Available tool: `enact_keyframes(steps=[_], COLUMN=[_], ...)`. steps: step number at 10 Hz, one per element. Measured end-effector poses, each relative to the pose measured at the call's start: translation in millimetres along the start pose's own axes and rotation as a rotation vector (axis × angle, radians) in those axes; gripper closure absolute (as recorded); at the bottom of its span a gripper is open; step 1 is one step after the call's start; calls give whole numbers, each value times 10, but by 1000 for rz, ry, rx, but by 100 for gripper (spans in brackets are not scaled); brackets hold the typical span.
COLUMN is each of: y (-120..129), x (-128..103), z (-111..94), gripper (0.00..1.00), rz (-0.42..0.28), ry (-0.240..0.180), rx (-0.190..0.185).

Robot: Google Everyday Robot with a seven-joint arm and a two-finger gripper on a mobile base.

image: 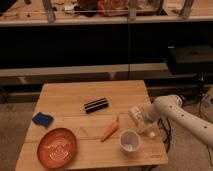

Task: Place the bottle in the ceramic bowl

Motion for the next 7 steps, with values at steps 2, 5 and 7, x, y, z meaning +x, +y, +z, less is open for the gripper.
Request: enact_keyframes(steps=[2,5,7], y=[8,14,15], x=[10,-26,-22], z=[-8,-4,-16], gripper=[52,83,99], rz=[7,-2,-8], ry=[2,0,-5], rx=[12,12,17])
